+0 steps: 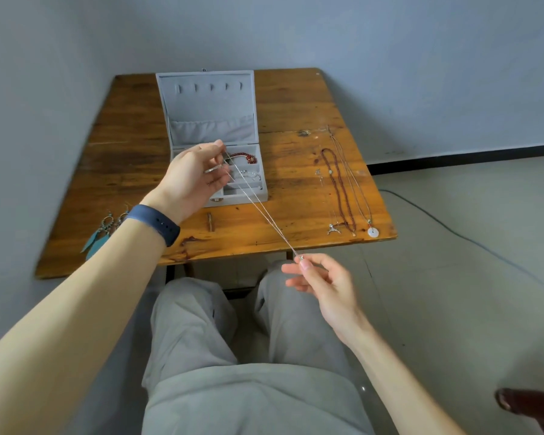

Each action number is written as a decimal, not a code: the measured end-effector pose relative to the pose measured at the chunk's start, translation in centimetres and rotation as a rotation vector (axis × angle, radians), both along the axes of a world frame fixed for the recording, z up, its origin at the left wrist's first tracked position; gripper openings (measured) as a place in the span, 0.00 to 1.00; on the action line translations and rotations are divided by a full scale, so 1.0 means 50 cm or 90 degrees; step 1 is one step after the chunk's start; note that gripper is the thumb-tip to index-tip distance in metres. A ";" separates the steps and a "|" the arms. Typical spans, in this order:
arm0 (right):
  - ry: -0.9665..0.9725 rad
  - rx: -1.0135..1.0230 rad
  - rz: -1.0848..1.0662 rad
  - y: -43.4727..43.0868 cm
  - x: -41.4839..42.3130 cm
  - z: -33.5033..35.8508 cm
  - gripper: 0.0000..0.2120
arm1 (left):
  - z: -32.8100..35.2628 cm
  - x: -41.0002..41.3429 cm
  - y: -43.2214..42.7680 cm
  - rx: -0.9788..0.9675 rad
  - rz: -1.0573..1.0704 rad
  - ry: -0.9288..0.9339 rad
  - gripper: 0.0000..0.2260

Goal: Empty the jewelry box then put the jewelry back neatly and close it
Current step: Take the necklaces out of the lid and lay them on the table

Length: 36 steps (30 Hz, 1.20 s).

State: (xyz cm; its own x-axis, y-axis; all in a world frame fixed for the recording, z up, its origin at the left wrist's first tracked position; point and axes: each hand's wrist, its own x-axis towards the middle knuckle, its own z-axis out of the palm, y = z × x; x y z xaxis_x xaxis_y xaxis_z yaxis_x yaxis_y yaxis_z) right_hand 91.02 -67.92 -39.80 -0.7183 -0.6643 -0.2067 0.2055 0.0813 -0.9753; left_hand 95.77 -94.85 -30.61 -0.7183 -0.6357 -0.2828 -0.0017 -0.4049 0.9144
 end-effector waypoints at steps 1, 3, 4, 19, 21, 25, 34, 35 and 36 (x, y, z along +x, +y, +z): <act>-0.010 0.002 -0.006 0.002 -0.002 -0.002 0.07 | 0.000 -0.005 0.001 0.021 -0.009 0.016 0.05; -0.029 0.007 -0.023 0.006 -0.007 -0.005 0.07 | -0.001 -0.014 0.002 0.038 -0.033 0.032 0.06; -0.033 0.009 -0.030 0.008 -0.010 -0.007 0.08 | -0.002 -0.019 0.001 0.027 -0.053 0.026 0.06; -0.102 -0.006 -0.183 0.057 -0.060 -0.032 0.07 | -0.034 -0.109 0.003 -0.110 -0.220 -0.170 0.15; -0.111 -0.013 -0.218 0.064 -0.074 -0.033 0.07 | -0.033 -0.131 0.013 -0.122 -0.253 -0.178 0.14; -0.110 -0.005 -0.309 0.080 -0.111 -0.037 0.05 | -0.031 -0.200 0.026 -0.339 -0.279 -0.255 0.10; -0.017 0.053 -0.397 0.102 -0.190 -0.043 0.02 | -0.053 -0.415 0.077 -0.911 -0.297 -0.312 0.07; -0.014 0.059 -0.414 0.102 -0.201 -0.044 0.02 | -0.057 -0.436 0.084 -0.935 -0.292 -0.309 0.07; -0.013 0.065 -0.428 0.101 -0.212 -0.046 0.02 | -0.062 -0.456 0.091 -0.951 -0.292 -0.308 0.07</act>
